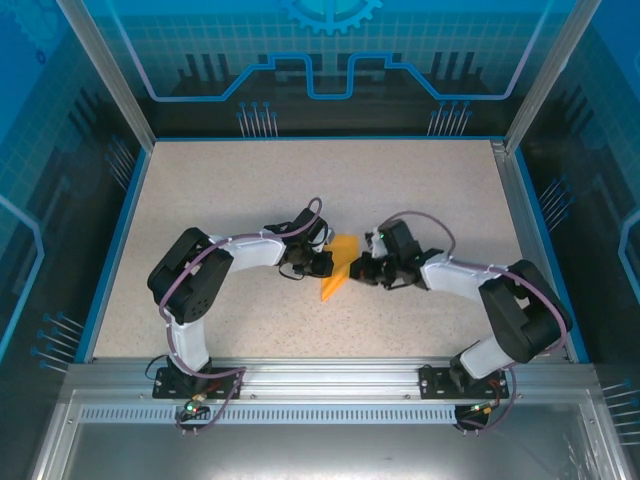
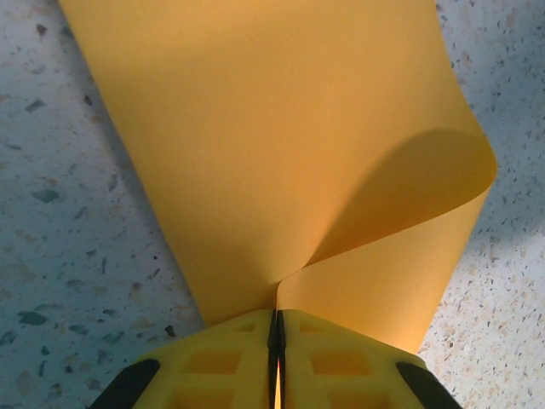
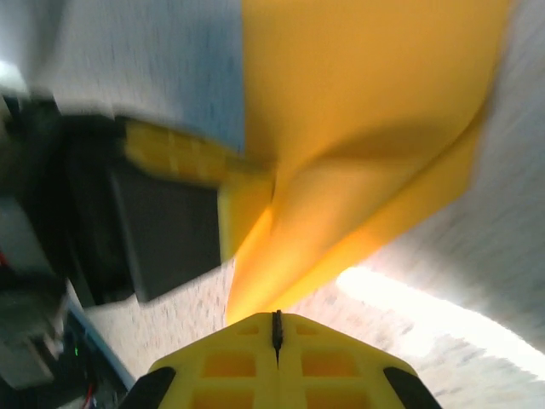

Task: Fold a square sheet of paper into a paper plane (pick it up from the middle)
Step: Third fold the triangle at the center of the table.

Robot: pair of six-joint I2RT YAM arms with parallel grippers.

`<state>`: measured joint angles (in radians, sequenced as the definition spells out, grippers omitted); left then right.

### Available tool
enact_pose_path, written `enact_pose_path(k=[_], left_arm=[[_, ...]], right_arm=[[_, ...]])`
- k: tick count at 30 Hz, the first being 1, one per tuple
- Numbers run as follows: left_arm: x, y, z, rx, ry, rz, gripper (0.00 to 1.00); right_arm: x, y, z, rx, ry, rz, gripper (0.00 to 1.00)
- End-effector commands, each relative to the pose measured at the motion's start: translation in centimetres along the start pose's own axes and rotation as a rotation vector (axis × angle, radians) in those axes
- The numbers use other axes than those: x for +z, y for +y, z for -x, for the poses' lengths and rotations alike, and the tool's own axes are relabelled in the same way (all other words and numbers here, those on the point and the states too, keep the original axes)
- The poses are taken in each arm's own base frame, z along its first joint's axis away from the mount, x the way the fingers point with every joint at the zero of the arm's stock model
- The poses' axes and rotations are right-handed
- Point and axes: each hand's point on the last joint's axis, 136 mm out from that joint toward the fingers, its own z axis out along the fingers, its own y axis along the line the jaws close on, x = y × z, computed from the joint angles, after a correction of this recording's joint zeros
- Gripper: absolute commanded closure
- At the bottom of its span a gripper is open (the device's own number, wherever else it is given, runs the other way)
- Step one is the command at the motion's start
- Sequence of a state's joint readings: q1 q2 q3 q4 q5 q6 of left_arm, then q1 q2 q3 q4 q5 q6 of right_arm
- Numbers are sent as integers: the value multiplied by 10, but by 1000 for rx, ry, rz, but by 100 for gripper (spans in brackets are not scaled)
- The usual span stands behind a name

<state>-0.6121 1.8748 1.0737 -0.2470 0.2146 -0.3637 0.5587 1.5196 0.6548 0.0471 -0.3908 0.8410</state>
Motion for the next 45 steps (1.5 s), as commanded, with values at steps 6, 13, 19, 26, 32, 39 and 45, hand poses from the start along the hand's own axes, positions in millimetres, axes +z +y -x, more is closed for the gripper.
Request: enact_pose_path(k=[6, 13, 19, 26, 32, 39, 45], left_arm=[[7, 9, -11, 3, 57, 18, 88], [7, 9, -12, 6, 63, 20, 88], [7, 9, -12, 9, 67, 21, 88], [7, 8, -11, 10, 69, 21, 88], [6, 8, -11, 14, 70, 22, 88], [7, 9, -12, 13, 73, 26, 88], [6, 8, -11, 14, 71, 25, 88]], right_arm=[[35, 43, -28, -56, -21, 133, 100], [55, 37, -34, -39, -1, 125, 100], [62, 32, -36, -27, 8, 122, 100], [66, 26, -39, -23, 21, 105, 100], [65, 20, -41, -13, 18, 85, 100], [72, 8, -45, 9, 40, 53, 100], [73, 1, -50, 37, 47, 42, 100]])
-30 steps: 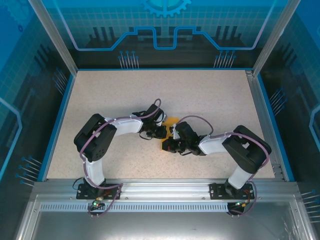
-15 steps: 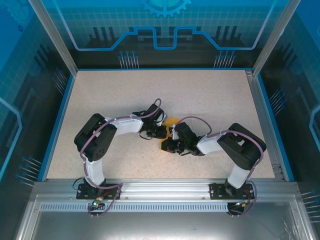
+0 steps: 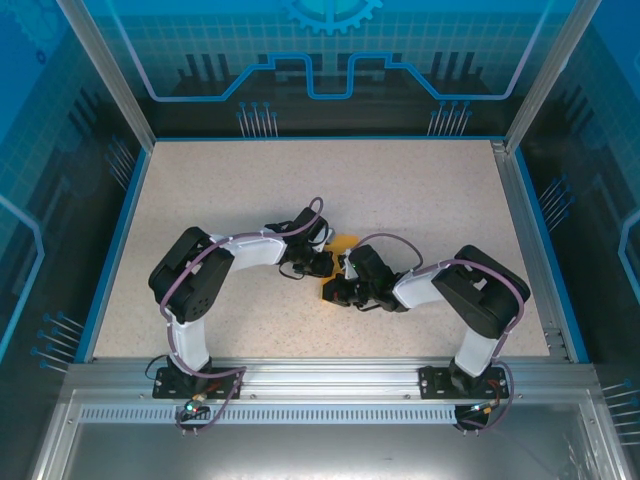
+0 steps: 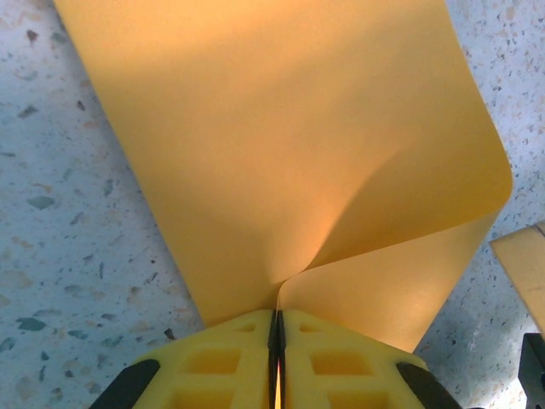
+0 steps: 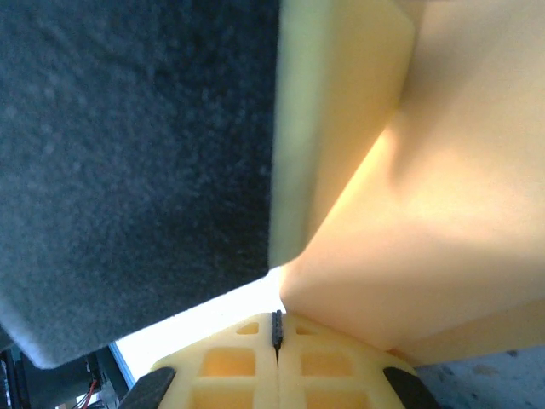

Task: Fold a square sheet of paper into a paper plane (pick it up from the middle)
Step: Third fold the triangle at the center of the table.

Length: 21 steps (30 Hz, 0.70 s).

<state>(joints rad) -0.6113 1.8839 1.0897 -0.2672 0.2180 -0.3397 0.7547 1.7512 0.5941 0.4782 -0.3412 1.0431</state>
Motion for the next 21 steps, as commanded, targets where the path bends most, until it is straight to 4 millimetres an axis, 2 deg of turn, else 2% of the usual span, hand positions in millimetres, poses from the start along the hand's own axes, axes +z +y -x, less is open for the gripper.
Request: enact_pose_path(k=[1, 7, 12, 21], left_arm=[[6, 8, -11, -6, 59, 21, 88], [6, 8, -12, -7, 60, 20, 88], [6, 8, -12, -5, 62, 18, 88], [8, 7, -12, -5, 68, 11, 88]], right_arm=[[5, -17, -11, 23, 14, -47, 100], [-12, 7, 5, -18, -28, -12, 100], [-15, 5, 16, -2, -45, 4, 100], [-10, -10, 21, 17, -39, -30, 100]])
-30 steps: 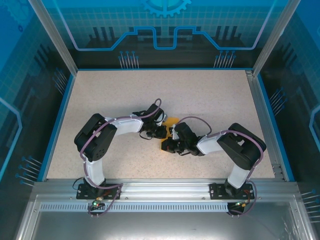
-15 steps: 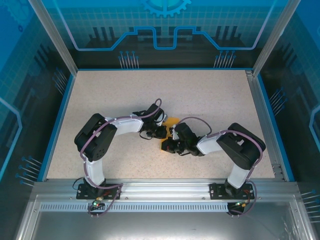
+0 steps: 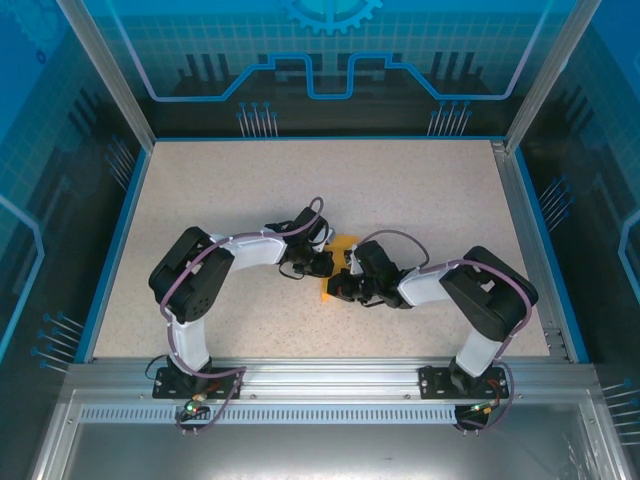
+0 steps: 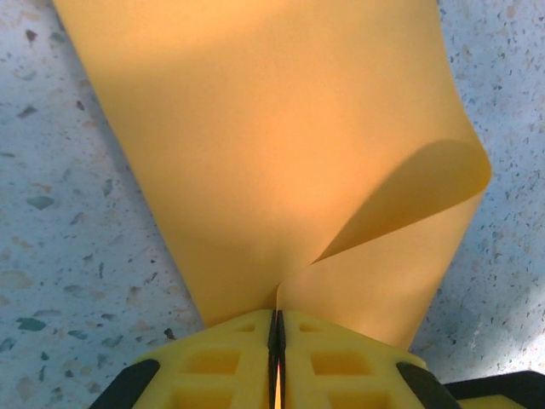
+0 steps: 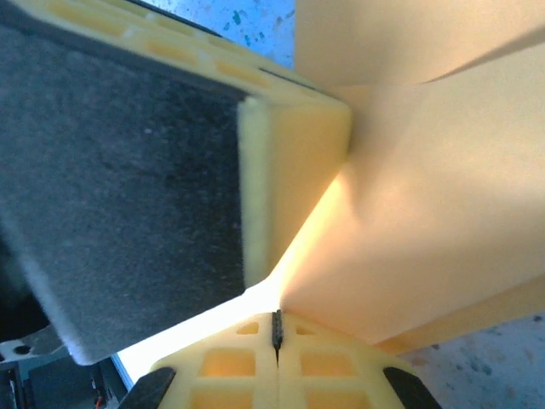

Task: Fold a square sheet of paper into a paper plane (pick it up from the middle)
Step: Third fold the triangle at the center of the table.

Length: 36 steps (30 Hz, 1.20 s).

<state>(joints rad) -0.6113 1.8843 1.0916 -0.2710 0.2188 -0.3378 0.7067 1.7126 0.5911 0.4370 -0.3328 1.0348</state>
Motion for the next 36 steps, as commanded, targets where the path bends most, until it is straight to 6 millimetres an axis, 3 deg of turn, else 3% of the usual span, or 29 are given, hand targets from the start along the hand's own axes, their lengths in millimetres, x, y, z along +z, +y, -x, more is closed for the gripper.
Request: enact_pose_path(k=[1, 7, 17, 27, 36], left_arm=[[8, 7, -11, -5, 64, 10, 88], [8, 8, -12, -3, 66, 13, 88], [8, 8, -12, 2, 68, 16, 88], [9, 8, -12, 1, 69, 15, 88], [7, 7, -9, 3, 61, 15, 88]], right_arm=[[4, -8, 4, -4, 6, -29, 100], [8, -26, -5, 27, 33, -74, 100], [-16, 8, 19, -21, -26, 14, 100], [-9, -8, 29, 8, -20, 5, 100], [-6, -37, 20, 35, -7, -90, 100]])
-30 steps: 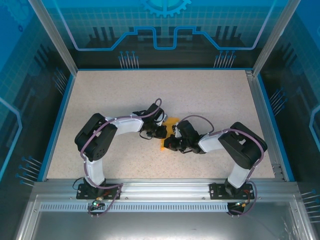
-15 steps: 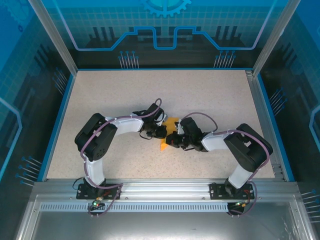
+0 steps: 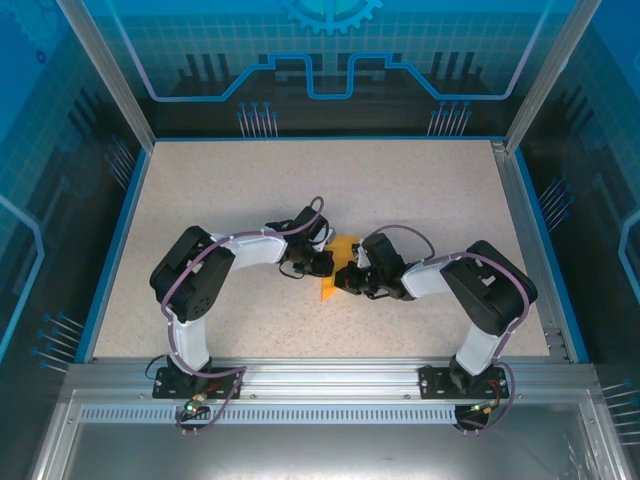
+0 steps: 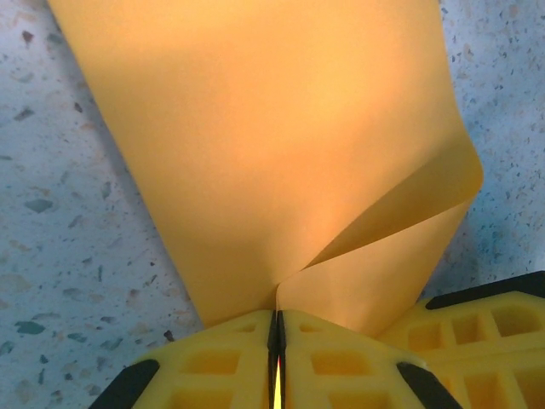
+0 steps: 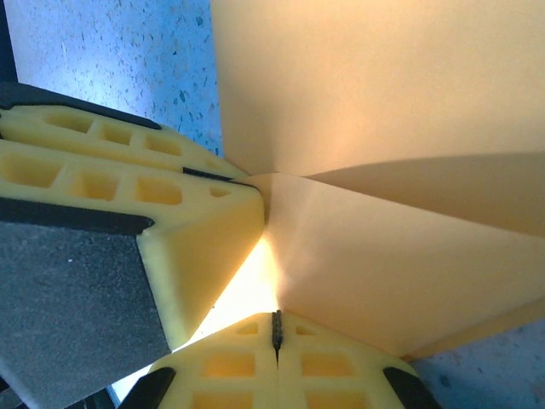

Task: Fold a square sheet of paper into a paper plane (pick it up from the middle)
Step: Third fold the triangle at the center of the table.

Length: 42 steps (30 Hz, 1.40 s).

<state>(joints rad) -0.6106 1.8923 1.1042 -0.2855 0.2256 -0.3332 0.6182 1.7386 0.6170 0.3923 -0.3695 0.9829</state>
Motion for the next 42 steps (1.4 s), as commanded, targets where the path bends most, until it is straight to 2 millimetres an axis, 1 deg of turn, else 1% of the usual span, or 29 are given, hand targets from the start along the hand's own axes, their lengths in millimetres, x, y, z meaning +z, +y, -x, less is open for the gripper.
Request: enact_pose_path(k=[1, 4, 8, 11, 15, 19, 21, 24, 27, 29, 31, 33, 35, 38, 42], left_arm=[[7, 7, -8, 3, 49, 15, 88], [8, 7, -7, 4, 49, 18, 88], [8, 8, -9, 4, 52, 21, 88], [8, 8, -9, 6, 53, 21, 88], [9, 8, -9, 4, 55, 18, 88], [8, 8, -8, 4, 51, 19, 88], [8, 8, -8, 6, 52, 19, 88], [8, 9, -9, 6, 53, 24, 88], [8, 10, -9, 3, 48, 27, 88], [8, 9, -9, 2, 47, 25, 88], [9, 9, -9, 2, 50, 25, 88], [9, 10, -10, 1, 52, 28, 88], [9, 11, -10, 3, 51, 30, 88], [8, 10, -10, 3, 51, 30, 89], [8, 10, -10, 5, 52, 29, 88]], right_arm=[[1, -18, -3, 9, 13, -59, 100], [-2, -7, 1, -8, 13, -25, 99], [-19, 13, 17, -38, -22, 28, 99], [-27, 21, 26, -61, -34, 60, 99], [-25, 16, 32, -45, -30, 56, 99], [-20, 11, 32, -31, -21, 58, 99], [-17, 6, 31, -22, -19, 39, 99], [-14, -12, 28, -2, -18, -25, 99], [-11, -34, 22, 31, -20, -89, 99], [-8, -41, 19, 44, -8, -107, 99], [-7, -42, 19, 47, -1, -107, 99], [-8, -35, 22, 37, -3, -86, 99], [-14, -27, 23, 31, 3, -74, 98], [-27, -12, 35, 10, -21, -37, 98], [-35, -5, 46, 0, -33, 0, 98]])
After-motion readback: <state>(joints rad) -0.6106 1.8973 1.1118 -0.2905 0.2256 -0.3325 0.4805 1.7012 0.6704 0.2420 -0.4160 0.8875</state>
